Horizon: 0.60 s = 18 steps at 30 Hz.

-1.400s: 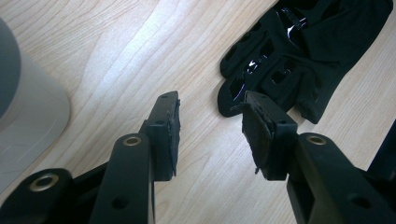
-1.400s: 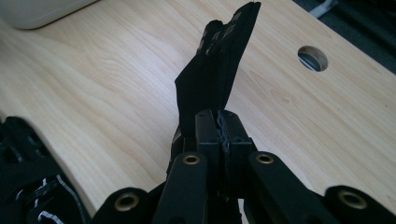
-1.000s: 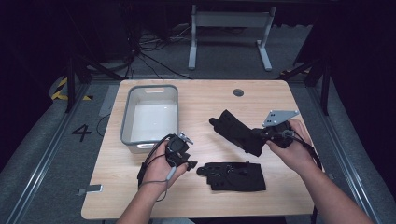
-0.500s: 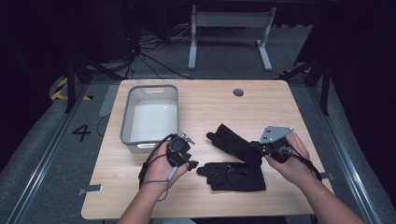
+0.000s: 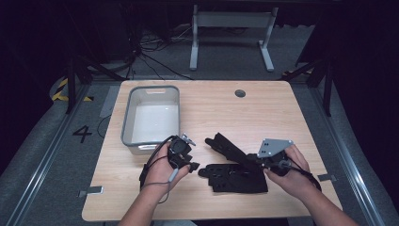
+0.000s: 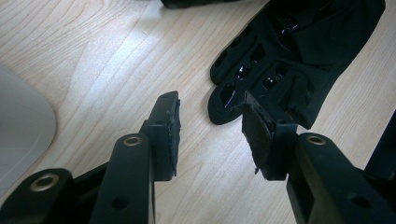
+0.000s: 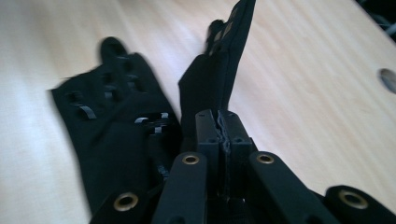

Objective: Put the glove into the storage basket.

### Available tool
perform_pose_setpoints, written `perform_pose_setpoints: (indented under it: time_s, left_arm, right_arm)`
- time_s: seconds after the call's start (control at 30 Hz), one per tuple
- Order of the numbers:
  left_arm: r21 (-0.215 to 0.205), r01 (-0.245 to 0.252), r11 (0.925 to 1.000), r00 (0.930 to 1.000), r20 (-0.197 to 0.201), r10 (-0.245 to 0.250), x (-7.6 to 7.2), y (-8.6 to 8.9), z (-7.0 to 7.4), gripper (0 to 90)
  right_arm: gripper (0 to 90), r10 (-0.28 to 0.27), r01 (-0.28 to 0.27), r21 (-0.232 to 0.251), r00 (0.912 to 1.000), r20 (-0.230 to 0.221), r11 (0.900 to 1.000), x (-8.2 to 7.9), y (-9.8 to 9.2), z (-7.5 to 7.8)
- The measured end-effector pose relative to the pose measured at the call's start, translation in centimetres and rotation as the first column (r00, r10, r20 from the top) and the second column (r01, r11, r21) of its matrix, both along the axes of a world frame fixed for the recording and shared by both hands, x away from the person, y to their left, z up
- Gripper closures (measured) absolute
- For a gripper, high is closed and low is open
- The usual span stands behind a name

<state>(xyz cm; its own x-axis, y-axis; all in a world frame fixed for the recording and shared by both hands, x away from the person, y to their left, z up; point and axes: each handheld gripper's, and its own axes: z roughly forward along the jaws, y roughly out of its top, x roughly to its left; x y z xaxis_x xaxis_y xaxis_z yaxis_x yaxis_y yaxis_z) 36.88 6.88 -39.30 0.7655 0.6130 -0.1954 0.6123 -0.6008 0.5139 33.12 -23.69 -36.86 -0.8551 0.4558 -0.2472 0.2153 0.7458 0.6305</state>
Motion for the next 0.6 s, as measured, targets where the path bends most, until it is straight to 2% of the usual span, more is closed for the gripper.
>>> perform_pose_setpoints:
  time_s: [0.17, 0.27, 0.3, 0.33, 0.37, 0.47, 0.5, 0.6]
  left_arm:
    - [-0.003, -0.003, 1.0000, 1.0000, 0.002, 0.003, -0.1, 0.0, 0.1, 57.1]
    - [-0.006, -0.005, 1.0000, 1.0000, 0.002, 0.005, -0.1, 0.1, 0.1, 57.0]
    - [-0.006, -0.005, 1.0000, 1.0000, 0.002, 0.005, -0.1, 0.1, 0.1, 57.0]
    - [-0.015, -0.003, 0.9999, 1.0000, -0.006, 0.003, -0.1, 0.2, 0.1, 57.0]
    - [-0.015, -0.003, 0.9999, 1.0000, -0.006, 0.003, -0.1, 0.2, 0.1, 57.0]
    - [-0.027, -0.005, 0.9996, 1.0000, -0.004, 0.004, -0.1, 0.3, 0.2, 57.0]
    - [-0.027, -0.006, 0.9996, 1.0000, -0.004, 0.006, -0.1, 0.3, 0.3, 57.0]
    - [-0.027, -0.004, 0.9996, 1.0000, -0.005, 0.004, -0.1, 0.3, 0.3, 57.0]
  right_arm:
    - [87.8, 0.046, -0.046, -0.030, 0.9988, -0.016, 0.998, -1.6, 1.2, -1.0]
    - [87.3, 0.076, -0.079, -0.041, 0.9955, -0.057, 0.996, -2.4, 1.6, -1.9]
    - [87.3, 0.076, -0.079, -0.041, 0.9955, -0.057, 0.996, -2.4, 1.6, -1.9]
    - [86.6, 0.092, -0.096, -0.039, 0.9921, -0.085, 0.995, -2.5, 1.7, -2.4]
    - [86.6, 0.092, -0.096, -0.039, 0.9921, -0.085, 0.995, -2.5, 1.7, -2.4]
    - [80.8, 0.117, -0.123, -0.033, 0.9828, -0.143, 0.992, -2.7, 1.7, -2.9]
    - [77.8, 0.134, -0.139, -0.013, 0.9733, -0.187, 0.990, -2.8, 1.6, -3.0]
    - [75.0, 0.142, -0.144, 0.009, 0.9684, -0.205, 0.990, -3.0, 1.3, -2.8]
